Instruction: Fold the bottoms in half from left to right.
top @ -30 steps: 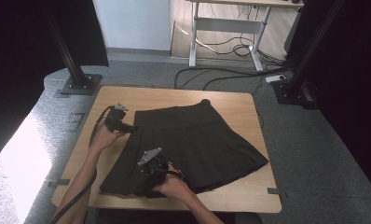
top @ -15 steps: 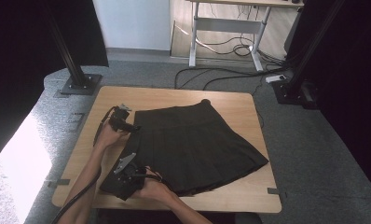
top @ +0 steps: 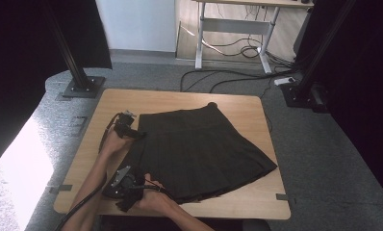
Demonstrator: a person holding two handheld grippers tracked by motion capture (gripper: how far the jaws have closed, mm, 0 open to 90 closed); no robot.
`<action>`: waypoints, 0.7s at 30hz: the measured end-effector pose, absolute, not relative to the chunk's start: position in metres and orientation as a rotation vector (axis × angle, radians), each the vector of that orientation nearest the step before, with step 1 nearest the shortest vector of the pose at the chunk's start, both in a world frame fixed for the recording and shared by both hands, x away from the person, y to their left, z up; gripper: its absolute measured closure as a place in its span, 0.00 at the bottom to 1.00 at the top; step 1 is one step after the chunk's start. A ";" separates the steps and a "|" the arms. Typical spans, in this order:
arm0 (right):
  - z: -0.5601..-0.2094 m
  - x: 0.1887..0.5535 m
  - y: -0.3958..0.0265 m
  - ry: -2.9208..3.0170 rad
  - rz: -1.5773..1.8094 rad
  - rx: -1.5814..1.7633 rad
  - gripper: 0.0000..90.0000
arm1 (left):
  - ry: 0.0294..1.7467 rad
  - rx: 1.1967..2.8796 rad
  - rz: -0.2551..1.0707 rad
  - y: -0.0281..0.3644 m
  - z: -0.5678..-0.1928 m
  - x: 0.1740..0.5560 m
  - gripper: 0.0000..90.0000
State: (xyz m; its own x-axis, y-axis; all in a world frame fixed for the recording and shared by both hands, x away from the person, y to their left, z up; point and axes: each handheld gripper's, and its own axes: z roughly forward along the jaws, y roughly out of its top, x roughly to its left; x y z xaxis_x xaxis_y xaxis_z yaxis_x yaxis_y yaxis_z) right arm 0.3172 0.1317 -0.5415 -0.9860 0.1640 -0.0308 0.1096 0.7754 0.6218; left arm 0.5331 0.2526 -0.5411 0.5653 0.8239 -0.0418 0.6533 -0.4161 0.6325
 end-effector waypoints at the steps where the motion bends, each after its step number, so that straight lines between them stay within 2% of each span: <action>1: -0.541 0.317 0.132 2.881 1.001 0.222 0.04 | 1.177 2.196 0.368 0.253 -0.541 0.533 0.07; 2: -0.541 0.318 0.131 2.877 1.000 0.226 0.07 | 1.171 2.195 0.367 0.253 -0.541 0.532 0.07; 3: -0.539 0.319 0.129 2.872 0.999 0.238 0.15 | 1.166 2.194 0.370 0.253 -0.541 0.532 0.09; 4: -0.536 0.321 0.126 2.868 0.994 0.244 0.27 | 1.163 2.193 0.372 0.253 -0.541 0.531 0.11; 5: -0.535 0.323 0.125 2.864 0.999 0.260 0.33 | 1.160 2.190 0.374 0.252 -0.541 0.530 0.14; 6: -0.535 0.323 0.125 2.864 0.999 0.260 0.33 | 1.148 2.188 0.373 0.252 -0.541 0.529 0.14; 8: -0.533 0.326 0.120 2.846 1.013 0.288 0.51 | 1.117 2.188 0.364 0.251 -0.539 0.527 0.25; 9: -0.532 0.329 0.116 2.836 1.014 0.316 0.65 | 1.117 2.193 0.350 0.250 -0.537 0.526 0.35; 11: -0.532 0.331 0.112 2.824 1.019 0.332 0.79 | 1.116 2.200 0.342 0.248 -0.536 0.525 0.47; 12: -0.532 0.331 0.112 2.824 1.019 0.332 0.79 | 1.113 2.206 0.325 0.246 -0.534 0.525 0.47; 13: -0.533 0.332 0.111 2.814 1.028 0.338 0.84 | 1.115 2.209 0.317 0.245 -0.533 0.525 0.54; 14: -0.533 0.333 0.109 2.799 1.019 0.353 0.89 | 1.115 2.212 0.296 0.244 -0.532 0.525 0.65; 15: -0.533 0.333 0.109 2.799 1.019 0.353 0.89 | 1.113 2.214 0.283 0.244 -0.532 0.525 0.65; 16: -0.532 0.332 0.109 2.793 1.005 0.368 0.90 | 1.102 2.216 0.259 0.242 -0.531 0.525 0.78; 18: -0.532 0.332 0.109 2.788 1.003 0.374 0.91 | 1.093 2.220 0.270 0.241 -0.530 0.524 0.88; 21: -0.532 0.333 0.105 2.787 1.027 0.394 0.91 | 1.097 2.251 0.314 0.237 -0.526 0.523 0.91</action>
State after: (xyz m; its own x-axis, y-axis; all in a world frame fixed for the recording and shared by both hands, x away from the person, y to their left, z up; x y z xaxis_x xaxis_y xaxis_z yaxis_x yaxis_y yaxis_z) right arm 0.3328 0.1049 -0.5319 -0.9550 0.2932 -0.0453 0.1937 0.7318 0.6534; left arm 0.5230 0.2370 -0.5259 0.6288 0.7760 -0.0501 0.6318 -0.4723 0.6146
